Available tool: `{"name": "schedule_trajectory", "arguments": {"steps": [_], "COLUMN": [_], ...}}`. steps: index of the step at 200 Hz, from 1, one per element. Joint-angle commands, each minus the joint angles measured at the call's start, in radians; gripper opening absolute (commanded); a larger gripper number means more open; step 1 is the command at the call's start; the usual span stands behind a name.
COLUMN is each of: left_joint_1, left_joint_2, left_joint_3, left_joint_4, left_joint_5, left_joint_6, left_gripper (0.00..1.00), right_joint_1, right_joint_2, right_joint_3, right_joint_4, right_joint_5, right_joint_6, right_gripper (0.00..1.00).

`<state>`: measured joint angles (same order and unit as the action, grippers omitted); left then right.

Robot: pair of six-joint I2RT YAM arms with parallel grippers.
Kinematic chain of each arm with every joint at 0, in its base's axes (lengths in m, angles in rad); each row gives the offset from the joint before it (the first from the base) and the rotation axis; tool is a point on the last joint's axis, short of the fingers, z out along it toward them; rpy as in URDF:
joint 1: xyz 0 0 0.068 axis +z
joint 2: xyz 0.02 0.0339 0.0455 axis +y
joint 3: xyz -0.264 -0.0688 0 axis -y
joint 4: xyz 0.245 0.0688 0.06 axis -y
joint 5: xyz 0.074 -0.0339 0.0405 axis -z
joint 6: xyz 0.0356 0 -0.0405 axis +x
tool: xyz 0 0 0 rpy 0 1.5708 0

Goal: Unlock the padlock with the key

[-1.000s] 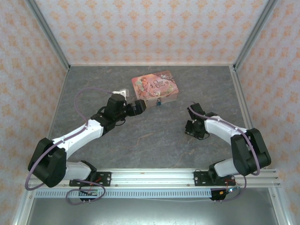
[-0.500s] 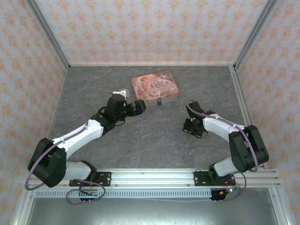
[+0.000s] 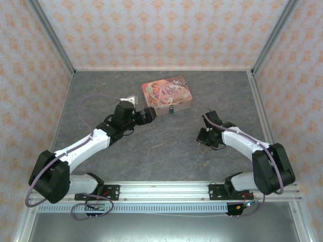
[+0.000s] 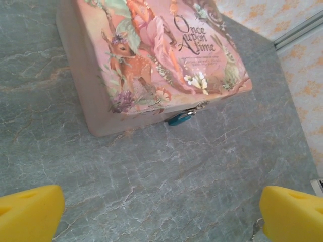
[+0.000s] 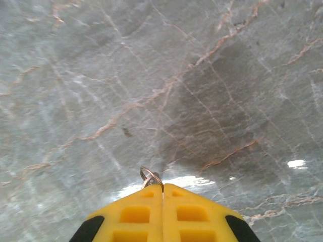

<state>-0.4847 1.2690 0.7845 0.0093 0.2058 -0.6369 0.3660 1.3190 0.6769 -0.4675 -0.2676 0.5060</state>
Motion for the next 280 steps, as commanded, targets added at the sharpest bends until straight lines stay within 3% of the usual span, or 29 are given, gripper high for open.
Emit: {"name": "schedule_trajectory", "arguments": {"steps": [1, 38, 62, 113, 166, 192, 240, 280], "left_joint_1": [-0.011, -0.011, -0.011, -0.014, -0.046, -0.076, -0.124, -0.145], "left_joint_2": [-0.045, -0.063, -0.044, 0.04, 0.06, 0.086, 0.109, 0.138], "left_joint_3": [0.037, 0.047, 0.076, 0.142, 0.108, 0.066, 0.02, 0.022], "left_joint_4": [-0.009, 0.003, -0.009, 0.038, 0.232, 0.355, 0.438, 0.478], "left_joint_5": [0.021, 0.082, 0.13, 0.249, 0.206, 0.181, 0.12, 0.117], "left_joint_6": [-0.025, -0.059, -0.173, -0.673, -1.111, -1.289, -1.421, -1.456], "left_gripper": [1.0, 1.0, 1.0, 0.95, 0.87, 0.79, 0.77, 0.69], "right_joint_1": [0.006, 0.006, 0.007, 0.007, 0.079, 0.143, 0.23, 0.286], "right_joint_2": [-0.067, -0.121, -0.183, -0.259, -0.253, -0.225, -0.162, -0.087], "right_joint_3": [-0.023, -0.027, -0.033, -0.008, 0.05, 0.086, 0.155, 0.207], "right_joint_4": [0.073, 0.137, 0.21, 0.374, 0.514, 0.565, 0.634, 0.663], "right_joint_5": [-0.022, -0.073, -0.1, -0.167, -0.137, -0.1, -0.076, -0.082], "right_joint_6": [0.036, 0.078, 0.087, 0.117, 0.18, 0.194, 0.214, 0.215], "right_gripper": [0.0, 0.0, 0.0, 0.0, 0.0, 0.0, 0.0, 0.0]}}
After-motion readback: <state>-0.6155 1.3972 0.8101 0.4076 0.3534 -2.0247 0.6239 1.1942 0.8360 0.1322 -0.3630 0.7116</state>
